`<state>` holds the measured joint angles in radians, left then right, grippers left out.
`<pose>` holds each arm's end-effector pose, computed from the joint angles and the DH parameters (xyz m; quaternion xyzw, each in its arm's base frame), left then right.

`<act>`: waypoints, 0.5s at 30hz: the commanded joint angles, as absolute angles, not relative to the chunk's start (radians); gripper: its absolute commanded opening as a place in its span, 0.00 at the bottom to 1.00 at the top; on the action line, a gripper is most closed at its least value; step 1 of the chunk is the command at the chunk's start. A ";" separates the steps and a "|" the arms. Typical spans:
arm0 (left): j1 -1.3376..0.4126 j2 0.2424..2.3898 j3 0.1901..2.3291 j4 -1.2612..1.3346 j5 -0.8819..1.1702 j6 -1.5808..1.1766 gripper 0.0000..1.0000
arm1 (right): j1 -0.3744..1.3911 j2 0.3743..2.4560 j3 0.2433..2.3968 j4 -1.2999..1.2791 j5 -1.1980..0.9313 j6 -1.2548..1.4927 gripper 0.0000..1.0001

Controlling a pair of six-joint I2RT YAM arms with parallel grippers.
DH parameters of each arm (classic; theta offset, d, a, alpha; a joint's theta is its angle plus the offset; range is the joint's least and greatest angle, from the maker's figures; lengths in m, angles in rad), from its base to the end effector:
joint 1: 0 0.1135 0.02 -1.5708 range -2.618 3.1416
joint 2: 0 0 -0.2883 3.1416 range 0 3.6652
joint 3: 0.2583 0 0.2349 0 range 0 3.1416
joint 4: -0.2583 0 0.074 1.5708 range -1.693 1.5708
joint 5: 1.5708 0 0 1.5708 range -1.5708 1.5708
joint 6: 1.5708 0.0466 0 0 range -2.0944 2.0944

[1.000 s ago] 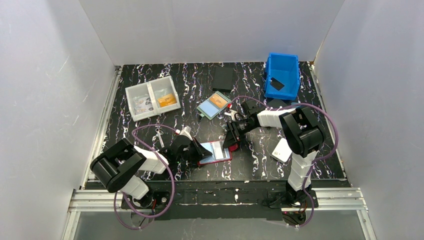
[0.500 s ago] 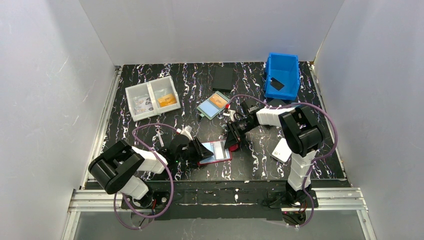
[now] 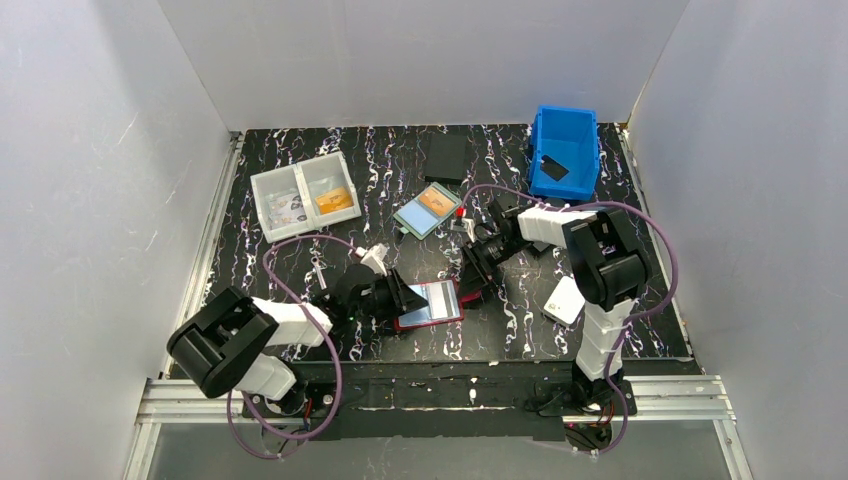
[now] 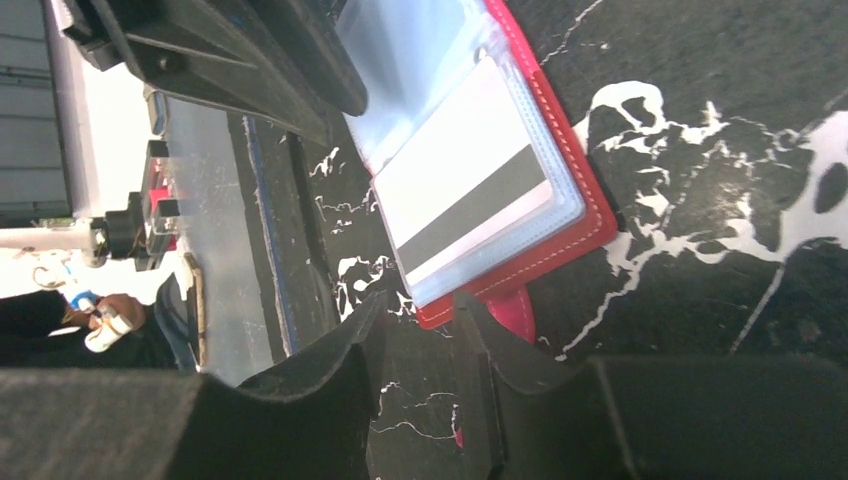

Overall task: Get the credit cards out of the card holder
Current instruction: Remove the credit card from the card holder.

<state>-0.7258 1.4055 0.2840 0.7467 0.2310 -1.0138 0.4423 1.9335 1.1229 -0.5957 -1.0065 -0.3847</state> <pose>0.1697 -0.1648 0.1757 -0.0536 0.8218 -0.4888 0.2879 0.2890 0.1805 0.1622 -0.3871 0.7836 0.4825 0.0581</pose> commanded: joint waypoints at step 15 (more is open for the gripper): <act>-0.594 1.430 0.338 0.805 0.277 -1.043 0.46 | 0.447 2.002 1.211 -0.769 -1.189 -0.546 0.40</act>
<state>-0.6216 1.4864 0.3267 0.7780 0.2760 -1.0370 0.4454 1.9873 1.1690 -0.7246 -1.1454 -0.5133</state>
